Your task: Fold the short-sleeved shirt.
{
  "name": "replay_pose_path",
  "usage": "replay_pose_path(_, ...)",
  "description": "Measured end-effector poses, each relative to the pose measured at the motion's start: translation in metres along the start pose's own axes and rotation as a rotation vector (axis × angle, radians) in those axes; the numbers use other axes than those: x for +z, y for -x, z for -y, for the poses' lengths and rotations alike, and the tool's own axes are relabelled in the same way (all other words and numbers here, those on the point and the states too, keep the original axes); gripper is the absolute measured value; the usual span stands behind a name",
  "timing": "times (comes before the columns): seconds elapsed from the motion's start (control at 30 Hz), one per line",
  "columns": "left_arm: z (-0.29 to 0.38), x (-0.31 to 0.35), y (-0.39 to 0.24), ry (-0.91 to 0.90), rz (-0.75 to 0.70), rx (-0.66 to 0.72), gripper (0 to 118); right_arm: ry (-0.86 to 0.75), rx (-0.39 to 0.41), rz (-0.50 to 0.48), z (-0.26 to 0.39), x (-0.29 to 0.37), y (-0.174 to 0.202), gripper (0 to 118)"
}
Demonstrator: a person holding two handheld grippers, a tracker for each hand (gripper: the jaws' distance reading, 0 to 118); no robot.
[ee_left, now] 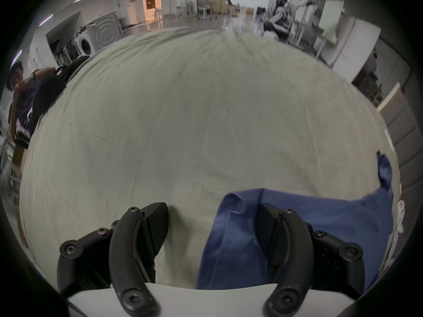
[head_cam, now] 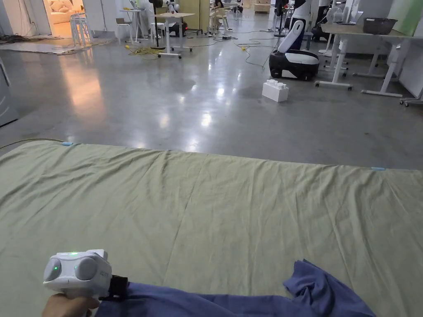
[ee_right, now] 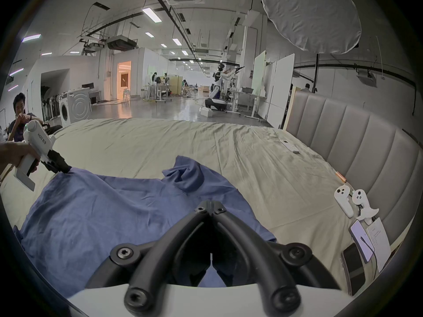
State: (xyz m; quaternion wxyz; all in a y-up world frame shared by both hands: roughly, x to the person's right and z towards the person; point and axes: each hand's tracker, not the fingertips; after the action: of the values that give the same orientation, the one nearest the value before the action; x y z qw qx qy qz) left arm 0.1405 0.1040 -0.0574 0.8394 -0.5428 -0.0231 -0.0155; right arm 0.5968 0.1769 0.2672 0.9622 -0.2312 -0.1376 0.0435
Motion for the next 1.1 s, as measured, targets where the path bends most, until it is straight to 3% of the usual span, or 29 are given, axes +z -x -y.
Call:
replay_pose_path(0.1, 0.004, 0.004, -0.005, -0.059, -0.006, -0.001, 78, 0.009, 0.002, -0.002, 0.002, 0.0, 0.003, 0)
replay_pose_path(0.2, 0.006, 0.003, -0.013, -0.062, -0.04, -0.034, 67, 0.022, 0.001, -0.013, 0.003, -0.002, 0.007, 0)
replay_pose_path(0.3, 0.004, 0.006, -0.024, -0.059, -0.028, -0.089, 34, 0.026, -0.003, -0.02, 0.004, -0.005, 0.009, 0)
replay_pose_path(0.33, 0.003, 0.006, -0.027, -0.06, -0.02, -0.111, 15, 0.028, -0.006, -0.021, 0.003, -0.007, 0.009, 0)
replay_pose_path(0.37, 0.003, 0.006, -0.029, -0.06, -0.031, -0.141, 10, 0.029, -0.011, -0.019, 0.003, -0.01, 0.007, 0)
replay_pose_path(0.5, 0.004, 0.012, -0.021, -0.074, -0.005, -0.147, 6, 0.067, -0.038, -0.018, -0.005, -0.031, -0.008, 2)
replay_pose_path(0.6, 0.008, 0.025, -0.012, -0.111, 0.025, -0.124, 6, 0.151, -0.058, -0.034, -0.021, -0.065, -0.03, 9)
replay_pose_path(0.73, 0.012, 0.044, -0.007, -0.162, 0.032, -0.133, 6, 0.311, -0.055, -0.082, -0.045, -0.127, -0.058, 55)
replay_pose_path(0.83, 0.02, 0.07, -0.013, -0.192, 0.035, -0.123, 6, 0.398, -0.021, -0.085, -0.057, -0.178, -0.072, 59)
replay_pose_path(0.93, 0.026, 0.08, -0.015, -0.208, 0.032, -0.112, 6, 0.457, -0.004, -0.108, -0.056, -0.214, -0.076, 78)
replay_pose_path(1.1, 0.036, 0.082, -0.017, -0.202, 0.023, -0.093, 6, 0.579, -0.007, -0.15, -0.04, -0.252, -0.069, 76)
